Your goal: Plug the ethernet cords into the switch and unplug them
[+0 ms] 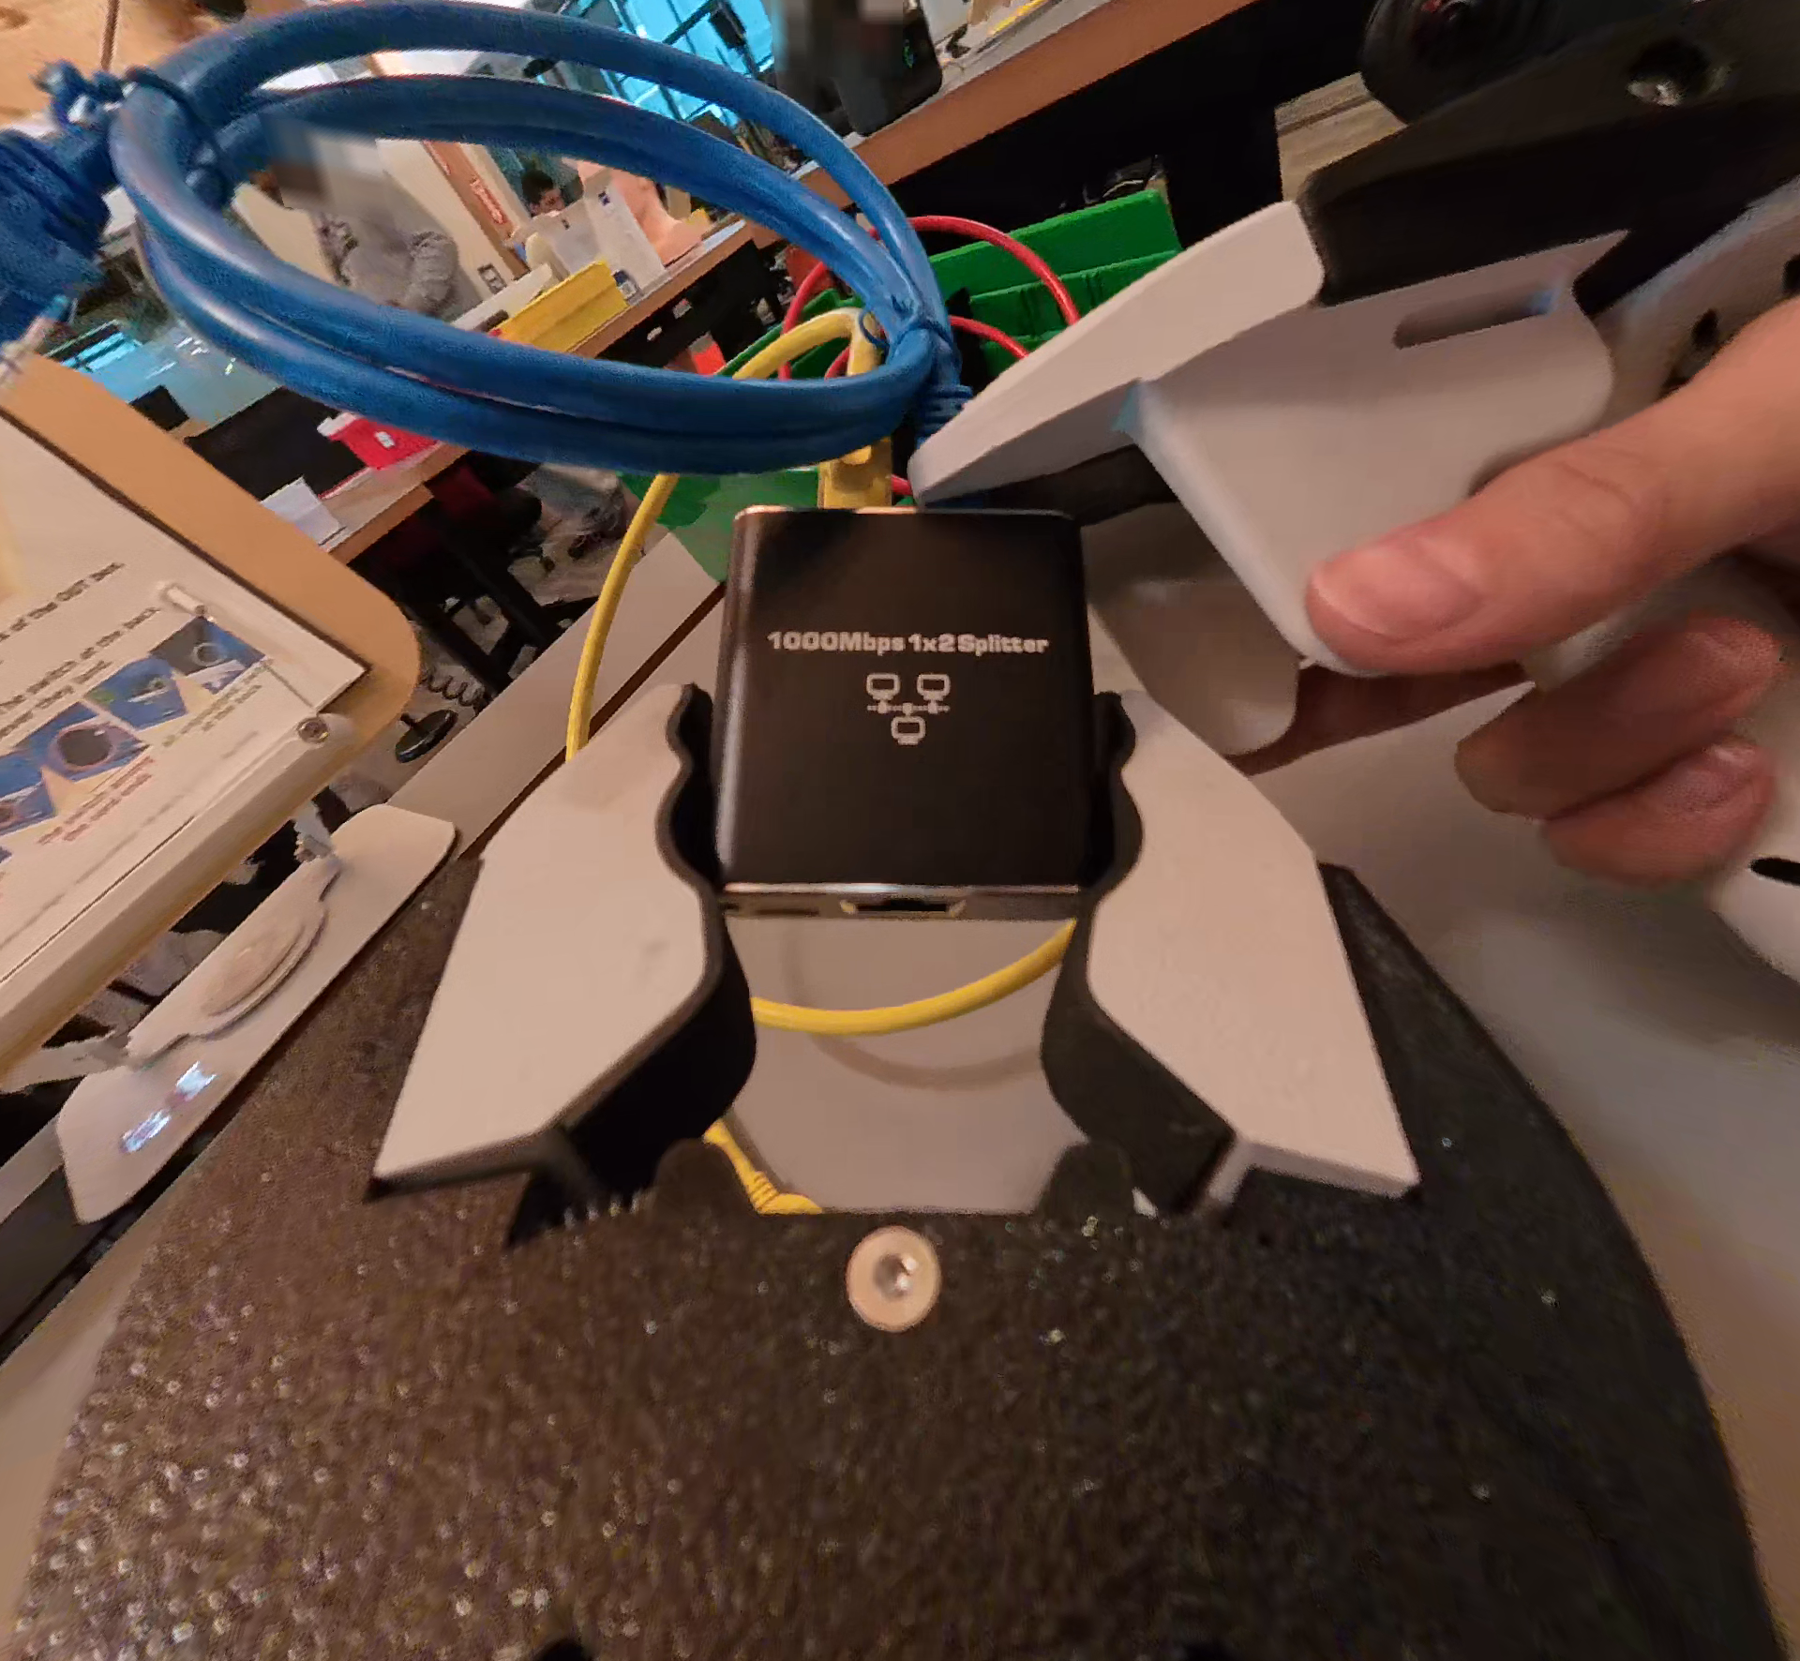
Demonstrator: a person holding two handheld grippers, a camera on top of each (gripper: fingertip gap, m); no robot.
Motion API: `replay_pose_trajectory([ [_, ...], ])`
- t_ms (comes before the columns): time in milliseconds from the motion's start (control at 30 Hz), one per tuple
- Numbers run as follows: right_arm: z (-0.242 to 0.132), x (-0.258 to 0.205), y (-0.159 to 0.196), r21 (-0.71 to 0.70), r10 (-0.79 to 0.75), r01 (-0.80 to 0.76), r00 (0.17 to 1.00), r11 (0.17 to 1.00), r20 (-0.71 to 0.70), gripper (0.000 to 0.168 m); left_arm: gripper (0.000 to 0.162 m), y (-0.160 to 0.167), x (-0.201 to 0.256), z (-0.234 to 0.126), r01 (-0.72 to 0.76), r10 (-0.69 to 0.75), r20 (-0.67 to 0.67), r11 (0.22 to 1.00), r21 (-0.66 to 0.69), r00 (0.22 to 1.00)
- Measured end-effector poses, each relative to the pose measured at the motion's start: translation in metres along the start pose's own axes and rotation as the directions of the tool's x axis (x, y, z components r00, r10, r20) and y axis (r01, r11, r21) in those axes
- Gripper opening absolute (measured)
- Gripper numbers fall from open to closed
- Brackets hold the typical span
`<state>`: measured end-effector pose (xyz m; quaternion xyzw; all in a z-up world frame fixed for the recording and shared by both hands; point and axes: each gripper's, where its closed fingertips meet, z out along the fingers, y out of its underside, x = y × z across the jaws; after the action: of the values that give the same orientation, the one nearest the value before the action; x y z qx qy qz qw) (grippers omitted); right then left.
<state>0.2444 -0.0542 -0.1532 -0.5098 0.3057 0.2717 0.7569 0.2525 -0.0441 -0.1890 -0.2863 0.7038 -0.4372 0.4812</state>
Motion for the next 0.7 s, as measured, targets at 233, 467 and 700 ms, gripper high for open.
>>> replay_pose_trajectory([
  [233, 0.002, 0.014, 0.013, -0.023, 0.070, -0.070, 0.997, 0.997, -0.012, 0.014, 0.074, 0.019, 0.004, 0.000, 0.064, -0.064, -0.013, 0.998, -0.016, 0.998],
  [467, 0.007, 0.010, 0.021, -0.030, 0.106, -0.105, 0.994, 0.994, 0.028, 0.013, 0.074, 0.023, -0.001, -0.010, 0.107, -0.107, 0.007, 0.994, -0.027, 0.994],
  [700, 0.005, 0.012, 0.022, 0.007, 0.097, -0.097, 0.995, 0.995, 0.004, 0.014, 0.074, 0.024, -0.001, -0.011, 0.070, -0.068, 0.040, 0.996, -0.053, 0.997],
])
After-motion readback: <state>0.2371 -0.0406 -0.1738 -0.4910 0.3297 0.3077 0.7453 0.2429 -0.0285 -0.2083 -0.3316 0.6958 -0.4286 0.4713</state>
